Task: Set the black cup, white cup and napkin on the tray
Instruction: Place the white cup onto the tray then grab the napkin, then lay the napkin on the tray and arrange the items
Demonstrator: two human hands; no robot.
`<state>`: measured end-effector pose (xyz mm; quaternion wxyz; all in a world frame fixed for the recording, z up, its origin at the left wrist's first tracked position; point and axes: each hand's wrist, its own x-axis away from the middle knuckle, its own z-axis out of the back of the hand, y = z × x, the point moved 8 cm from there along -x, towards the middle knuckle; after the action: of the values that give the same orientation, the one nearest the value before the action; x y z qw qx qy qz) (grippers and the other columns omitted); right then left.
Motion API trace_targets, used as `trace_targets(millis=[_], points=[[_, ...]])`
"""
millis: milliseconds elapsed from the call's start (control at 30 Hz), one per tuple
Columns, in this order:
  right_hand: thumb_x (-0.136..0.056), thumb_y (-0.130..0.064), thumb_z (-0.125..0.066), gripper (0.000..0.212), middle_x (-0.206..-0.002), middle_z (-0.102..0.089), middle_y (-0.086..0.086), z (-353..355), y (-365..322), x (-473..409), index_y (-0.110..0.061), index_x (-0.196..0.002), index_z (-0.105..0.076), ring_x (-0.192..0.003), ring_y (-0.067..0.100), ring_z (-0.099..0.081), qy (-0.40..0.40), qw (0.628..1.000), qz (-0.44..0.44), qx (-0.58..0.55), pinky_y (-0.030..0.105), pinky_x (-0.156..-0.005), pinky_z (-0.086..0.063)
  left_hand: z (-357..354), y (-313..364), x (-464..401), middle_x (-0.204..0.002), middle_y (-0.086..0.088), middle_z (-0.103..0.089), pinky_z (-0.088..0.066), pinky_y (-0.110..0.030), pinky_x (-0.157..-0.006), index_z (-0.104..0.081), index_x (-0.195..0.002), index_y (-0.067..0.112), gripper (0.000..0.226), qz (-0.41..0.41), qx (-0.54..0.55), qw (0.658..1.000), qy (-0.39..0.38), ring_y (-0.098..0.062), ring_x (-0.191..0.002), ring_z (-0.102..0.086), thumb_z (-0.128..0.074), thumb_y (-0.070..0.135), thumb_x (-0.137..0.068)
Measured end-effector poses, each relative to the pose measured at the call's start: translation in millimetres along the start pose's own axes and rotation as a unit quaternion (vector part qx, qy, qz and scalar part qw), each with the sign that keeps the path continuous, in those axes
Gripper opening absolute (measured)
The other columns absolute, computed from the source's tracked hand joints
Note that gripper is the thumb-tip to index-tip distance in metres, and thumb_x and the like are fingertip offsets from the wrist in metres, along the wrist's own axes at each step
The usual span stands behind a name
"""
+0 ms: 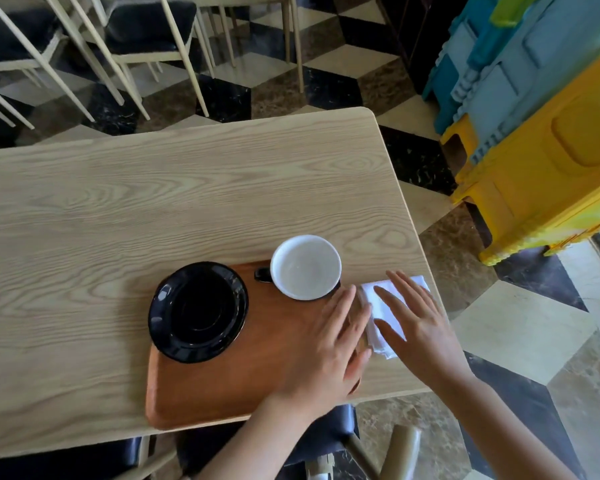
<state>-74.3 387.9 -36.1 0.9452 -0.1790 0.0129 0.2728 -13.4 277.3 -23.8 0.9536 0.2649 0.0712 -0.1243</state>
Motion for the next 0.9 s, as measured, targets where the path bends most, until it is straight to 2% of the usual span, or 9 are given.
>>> trace_targets(millis=[167,300,367,433,567,667,733,833,900], points=[[-0.079,-0.018,-0.067,0.051,-0.139,-0.044,0.023,-3.4,41.5,29.0,-0.007,-0.126,-0.051,-0.129,0.038,-0.04,-0.016,0.991,-0.136,0.014,0.053,-0.099,-0.041,-62.6,16.6,-7.2,-0.145,-0.017,-0.04,-0.038,-0.039,-0.103,-0.045,-0.134,0.022,0.052,0.004,-0.077,0.989,-0.127,-0.028,-0.134,-0.036,-0.035,0.039,-0.086],[-0.084,-0.007,-0.059,0.027,-0.12,-0.06,0.015,-0.1,61.9,37.2,-0.009,-0.11,-0.062,-0.112,0.035,-0.054,0.001,0.97,-0.221,-0.1,0.038,-0.09,-0.045,-76.6,14.6,-8.3,-0.132,-0.014,-0.056,-0.044,-0.041,-0.098,-0.059,-0.121,0.025,0.054,0.026,-0.144,0.973,-0.181,-0.025,-0.126,-0.048,-0.031,0.045,-0.08],[-0.085,-0.004,-0.054,0.022,-0.107,-0.066,0.012,7.3,65.4,34.3,-0.01,-0.103,-0.064,-0.1,0.032,-0.058,0.022,0.963,-0.243,-0.114,0.031,-0.078,-0.043,-75.4,14.7,-6.9,-0.132,-0.014,-0.056,-0.043,-0.044,-0.098,-0.058,-0.122,0.025,0.054,0.02,-0.169,0.97,-0.174,-0.024,-0.125,-0.048,-0.031,0.045,-0.08],[-0.087,-0.005,-0.051,0.024,-0.103,-0.067,0.015,10.0,70.0,31.9,-0.008,-0.109,-0.06,-0.094,0.033,-0.06,0.035,0.949,-0.286,-0.129,0.032,-0.07,-0.044,-74.4,14.9,-4.3,-0.133,-0.014,-0.055,-0.042,-0.047,-0.099,-0.057,-0.124,0.024,0.055,0.02,-0.179,0.968,-0.176,-0.024,-0.127,-0.047,-0.03,0.046,-0.082],[-0.09,-0.011,-0.048,0.03,-0.11,-0.067,0.014,7.2,77.7,30.9,-0.006,-0.118,-0.056,-0.099,0.03,-0.061,0.017,0.914,-0.37,-0.164,0.028,-0.073,-0.041,-74.9,17.3,2.6,-0.136,-0.015,-0.051,-0.041,-0.047,-0.1,-0.052,-0.129,0.023,0.055,0.026,-0.169,0.969,-0.176,-0.025,-0.129,-0.043,-0.03,0.046,-0.083],[-0.087,-0.011,-0.047,0.024,-0.08,-0.067,0.018,3.8,80.1,27.6,0.003,-0.09,-0.066,-0.072,0.027,-0.057,-0.017,0.901,-0.388,-0.193,0.026,-0.055,-0.033,-74.2,19.1,10.6,-0.139,-0.015,-0.048,-0.04,-0.047,-0.101,-0.047,-0.13,0.024,0.054,0.023,-0.159,0.974,-0.163,-0.024,-0.131,-0.041,-0.031,0.046,-0.083],[-0.086,-0.01,-0.048,0.026,-0.062,-0.053,0.023,-1.5,80.3,27.7,0.01,-0.078,-0.062,-0.058,0.022,-0.043,-0.046,0.893,-0.392,-0.217,0.027,-0.048,-0.025,-73.9,19.7,15.6,-0.14,-0.015,-0.046,-0.039,-0.047,-0.102,-0.044,-0.132,0.024,0.054,0.022,-0.151,0.976,-0.158,-0.024,-0.133,-0.038,-0.032,0.046,-0.084],[-0.088,-0.013,-0.051,0.021,-0.063,-0.055,0.007,-1.1,76.6,29.4,0.001,-0.079,-0.064,-0.056,0.02,-0.046,-0.06,0.879,-0.383,-0.278,0.027,-0.051,-0.031,-71.9,20.9,18.3,-0.142,-0.015,-0.044,-0.038,-0.046,-0.103,-0.044,-0.131,0.024,0.051,0.021,-0.129,0.981,-0.143,-0.024,-0.134,-0.036,-0.034,0.044,-0.085],[-0.088,-0.013,-0.053,0.013,-0.071,-0.061,0.002,7.2,69.3,28.4,-0.009,-0.083,-0.063,-0.061,0.015,-0.052,-0.057,0.879,-0.36,-0.309,0.026,-0.054,-0.037,-65.2,23.4,17.9,-0.142,-0.012,-0.046,-0.036,-0.041,-0.105,-0.048,-0.125,0.022,0.045,0.028,-0.054,0.993,-0.102,-0.02,-0.134,-0.037,-0.037,0.04,-0.086]])
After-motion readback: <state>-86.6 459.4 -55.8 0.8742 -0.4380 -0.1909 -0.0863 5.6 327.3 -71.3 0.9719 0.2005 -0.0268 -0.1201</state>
